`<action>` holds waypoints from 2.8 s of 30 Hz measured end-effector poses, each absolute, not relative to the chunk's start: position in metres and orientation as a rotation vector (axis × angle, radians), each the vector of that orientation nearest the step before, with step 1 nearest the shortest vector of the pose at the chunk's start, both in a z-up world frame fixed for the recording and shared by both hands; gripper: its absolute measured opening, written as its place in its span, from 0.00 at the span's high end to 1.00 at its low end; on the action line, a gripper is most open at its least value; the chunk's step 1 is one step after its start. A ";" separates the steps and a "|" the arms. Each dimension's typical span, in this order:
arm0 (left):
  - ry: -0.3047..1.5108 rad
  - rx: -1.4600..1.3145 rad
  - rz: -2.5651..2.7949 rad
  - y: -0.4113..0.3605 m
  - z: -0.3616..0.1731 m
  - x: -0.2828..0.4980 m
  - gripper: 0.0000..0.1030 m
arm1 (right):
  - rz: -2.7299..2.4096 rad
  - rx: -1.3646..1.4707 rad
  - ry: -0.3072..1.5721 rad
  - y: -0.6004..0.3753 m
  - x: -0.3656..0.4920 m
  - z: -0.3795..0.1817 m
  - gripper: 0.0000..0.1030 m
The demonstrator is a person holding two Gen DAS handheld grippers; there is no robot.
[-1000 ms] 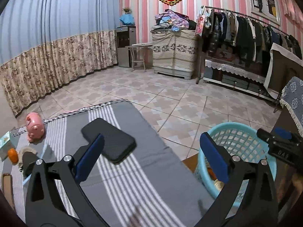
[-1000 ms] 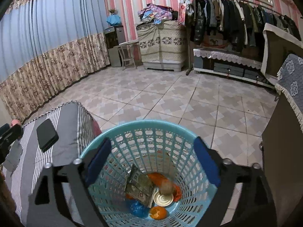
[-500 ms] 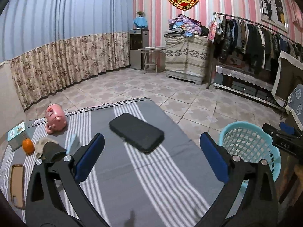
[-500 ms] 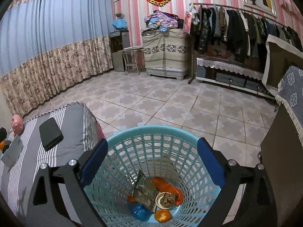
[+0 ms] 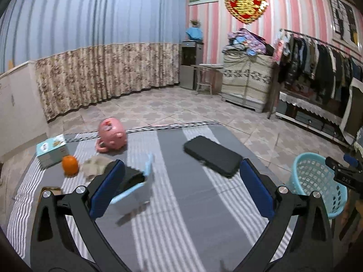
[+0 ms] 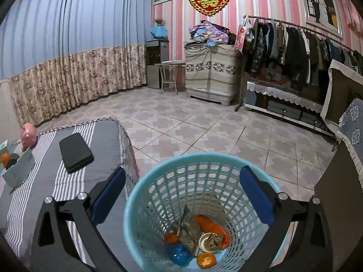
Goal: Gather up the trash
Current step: 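Move both tools back over the mat toward the blue-and-white box, then grasp the blue-and-white box with the right tool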
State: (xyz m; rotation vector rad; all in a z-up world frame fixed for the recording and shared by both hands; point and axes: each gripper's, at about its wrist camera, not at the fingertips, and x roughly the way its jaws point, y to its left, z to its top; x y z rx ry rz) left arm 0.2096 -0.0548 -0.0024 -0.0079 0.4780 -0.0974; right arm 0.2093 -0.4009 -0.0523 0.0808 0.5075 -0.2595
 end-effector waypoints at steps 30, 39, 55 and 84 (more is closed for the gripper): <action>0.550 -0.075 0.222 0.152 -0.040 0.223 0.05 | 0.081 0.018 0.622 -0.152 0.295 -0.022 0.05; 0.583 -0.087 0.197 0.158 -0.053 0.239 0.05 | 0.097 0.049 0.679 -0.121 0.309 -0.063 0.05; 0.618 -0.115 0.196 0.163 -0.068 0.236 0.05 | 0.172 0.065 0.764 -0.097 0.324 -0.094 0.05; 0.600 -0.086 0.174 0.155 -0.053 0.218 0.05 | 0.058 0.021 0.834 -0.127 0.315 -0.103 0.07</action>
